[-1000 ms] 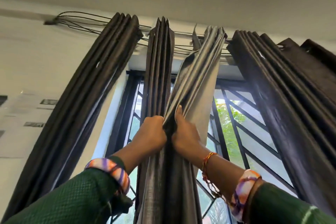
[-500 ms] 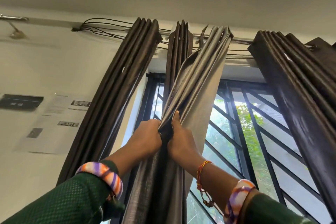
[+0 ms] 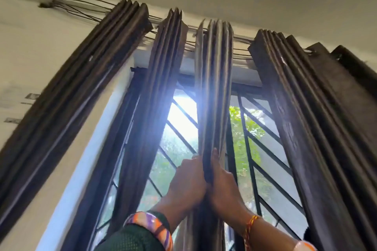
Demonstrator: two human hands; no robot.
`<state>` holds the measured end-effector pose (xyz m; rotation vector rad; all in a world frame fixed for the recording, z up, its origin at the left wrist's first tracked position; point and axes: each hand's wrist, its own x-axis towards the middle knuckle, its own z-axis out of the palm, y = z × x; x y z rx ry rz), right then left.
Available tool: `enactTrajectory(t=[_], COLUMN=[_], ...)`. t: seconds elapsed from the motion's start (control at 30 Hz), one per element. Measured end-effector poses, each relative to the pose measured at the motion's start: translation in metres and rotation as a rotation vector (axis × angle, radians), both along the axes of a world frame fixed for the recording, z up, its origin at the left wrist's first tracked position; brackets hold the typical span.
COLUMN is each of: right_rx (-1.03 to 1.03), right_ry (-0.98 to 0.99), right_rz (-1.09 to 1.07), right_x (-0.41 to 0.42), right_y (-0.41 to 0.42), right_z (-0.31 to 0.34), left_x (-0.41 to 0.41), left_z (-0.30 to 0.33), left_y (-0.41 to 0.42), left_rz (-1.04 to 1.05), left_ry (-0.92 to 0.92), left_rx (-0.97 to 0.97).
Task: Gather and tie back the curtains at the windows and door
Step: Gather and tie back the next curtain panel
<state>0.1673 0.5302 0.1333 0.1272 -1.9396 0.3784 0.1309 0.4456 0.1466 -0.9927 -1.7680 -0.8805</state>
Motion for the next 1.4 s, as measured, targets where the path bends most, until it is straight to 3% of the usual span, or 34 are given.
enactTrajectory(t=[0.23,0.47,0.6,0.67,0.77,0.87,1.03,1.1,1.27,1.33,1.4], right_rx=[0.01,0.06,0.428,0.472,0.273,-0.027,-0.194,-0.39,-0.56,-0.637,-0.697], right_ry=[-0.044,-0.12,0.286,0.261,0.013,-0.274,-0.263,-0.248,-0.24,-0.281,-0.336], right_rz=[-0.223,-0.423,-0.553,-0.432,-0.178,-0.082,-0.288,-0.261,0.03,0.157,0.247], right_x=[0.036,0.044,0.027,0.012,0.001,-0.021,-0.044,-0.049,-0.046,-0.042,-0.039], right_y=[0.097,0.128,0.124,0.113,0.096,0.098,0.103,0.108,0.101,0.095,0.09], right_z=[-0.013,-0.035,-0.073,-0.099,-0.137,-0.157,-0.173,-0.175,-0.185,-0.192,-0.197], left_x=[-0.008,-0.012,-0.017,-0.024,-0.04,-0.055,-0.063,-0.062,-0.056,-0.057,-0.059], left_z=[-0.014,-0.037,-0.066,-0.086,-0.121,-0.157,-0.205,-0.214,-0.244,-0.269,-0.293], left_y=[0.09,0.099,0.089,0.082,0.071,0.061,0.059,0.062,0.077,0.082,0.081], left_rz=[0.043,-0.085,-0.232,-0.209,0.041,0.177,0.02,-0.058,-0.278,-0.286,-0.288], left_ry=[-0.053,0.003,0.0,-0.013,0.039,0.098,-0.087,-0.142,-0.236,-0.238,-0.29], left_rx=[0.133,0.223,0.315,0.325,0.264,0.147,-0.276,-0.445,-0.76,-0.727,-0.532])
